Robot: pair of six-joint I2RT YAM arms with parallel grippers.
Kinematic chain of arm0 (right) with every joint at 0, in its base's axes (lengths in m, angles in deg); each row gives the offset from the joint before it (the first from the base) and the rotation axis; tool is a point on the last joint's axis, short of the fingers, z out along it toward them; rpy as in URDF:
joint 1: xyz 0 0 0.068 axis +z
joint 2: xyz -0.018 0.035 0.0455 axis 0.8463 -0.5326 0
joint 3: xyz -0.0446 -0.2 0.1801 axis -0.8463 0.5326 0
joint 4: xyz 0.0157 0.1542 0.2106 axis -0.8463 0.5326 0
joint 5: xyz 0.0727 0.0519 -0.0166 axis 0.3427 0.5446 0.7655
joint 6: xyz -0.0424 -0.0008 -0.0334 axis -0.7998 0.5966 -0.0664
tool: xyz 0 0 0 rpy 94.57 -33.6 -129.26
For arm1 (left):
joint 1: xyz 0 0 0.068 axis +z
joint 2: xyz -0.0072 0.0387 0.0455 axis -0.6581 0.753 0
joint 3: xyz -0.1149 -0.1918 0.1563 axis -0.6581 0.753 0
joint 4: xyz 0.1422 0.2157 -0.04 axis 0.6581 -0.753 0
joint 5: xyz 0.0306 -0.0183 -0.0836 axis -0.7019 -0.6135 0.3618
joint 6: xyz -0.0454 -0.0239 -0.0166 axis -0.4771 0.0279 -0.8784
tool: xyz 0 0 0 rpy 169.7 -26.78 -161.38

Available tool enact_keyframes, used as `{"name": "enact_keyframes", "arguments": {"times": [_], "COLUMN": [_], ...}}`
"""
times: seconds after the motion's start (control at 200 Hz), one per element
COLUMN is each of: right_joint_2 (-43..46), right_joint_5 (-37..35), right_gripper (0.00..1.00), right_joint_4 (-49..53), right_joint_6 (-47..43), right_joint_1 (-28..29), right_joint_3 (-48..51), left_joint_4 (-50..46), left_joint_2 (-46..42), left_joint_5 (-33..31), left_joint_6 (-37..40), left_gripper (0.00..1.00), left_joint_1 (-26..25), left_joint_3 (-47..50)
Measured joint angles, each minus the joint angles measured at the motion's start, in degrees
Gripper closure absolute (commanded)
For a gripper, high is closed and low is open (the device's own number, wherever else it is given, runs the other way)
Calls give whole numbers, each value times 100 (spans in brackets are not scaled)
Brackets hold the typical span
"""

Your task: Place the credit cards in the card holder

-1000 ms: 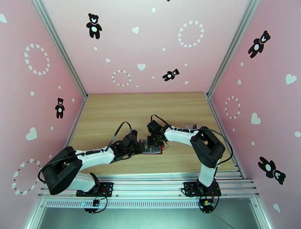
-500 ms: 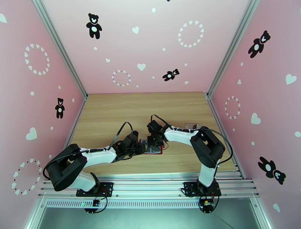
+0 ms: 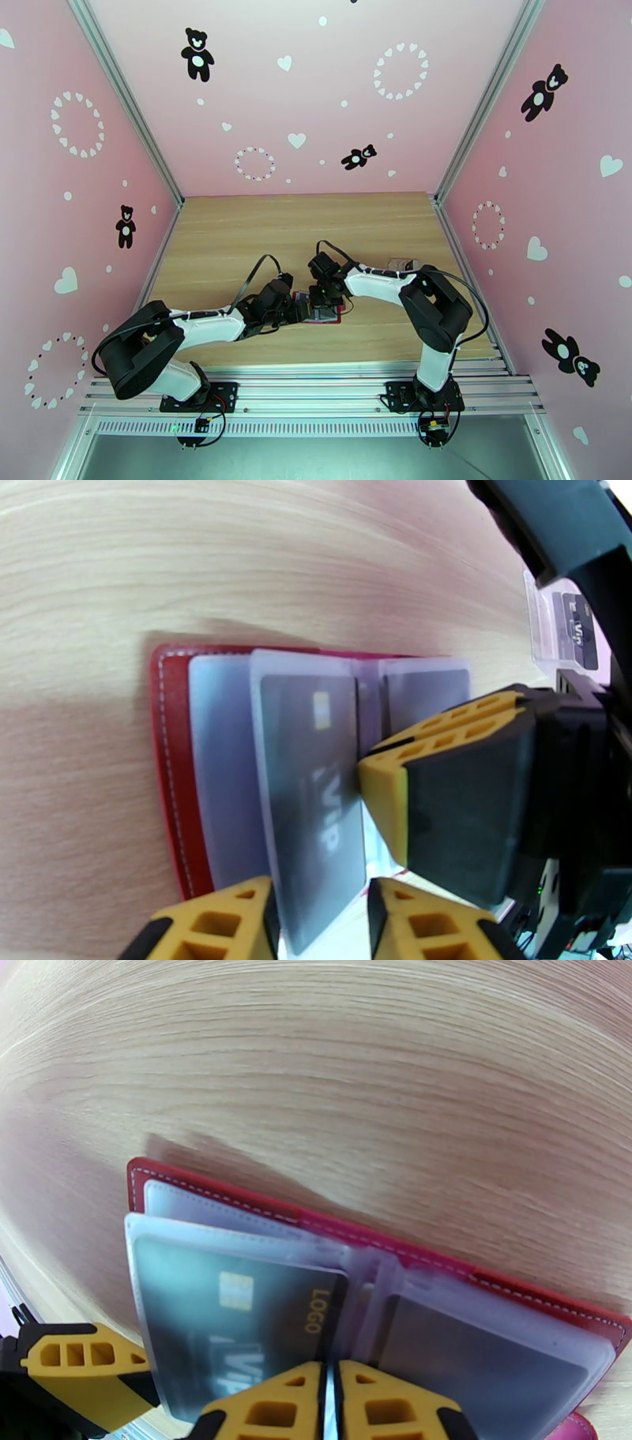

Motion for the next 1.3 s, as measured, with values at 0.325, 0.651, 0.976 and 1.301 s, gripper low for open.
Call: {"name": "enact_keyframes", "arguments": {"times": [0.325, 0.651, 0.976, 1.301], "right_joint_2": [813, 2026, 2846, 2981], "right_joint_5": [-518, -986, -1156, -1246], "right_gripper": [64, 63, 62, 61], "right_joint_4": [203, 474, 664, 706], "right_joint_6": [22, -63, -337, -522], "right_joint_1": [11, -643, -1259, -1438], "right_joint_3": [177, 682, 1375, 1392], "left_joint_4": [170, 313, 468, 479], "left_joint_2": [2, 413, 1023, 970], "left_joint_5": [118, 219, 295, 302], "left_joint_6": [-44, -44, -46, 9], "left_gripper": [65, 65, 62, 60], "left_joint_1": [-17, -278, -592, -597], "left_joint_3": [-33, -636, -1080, -1080]}}
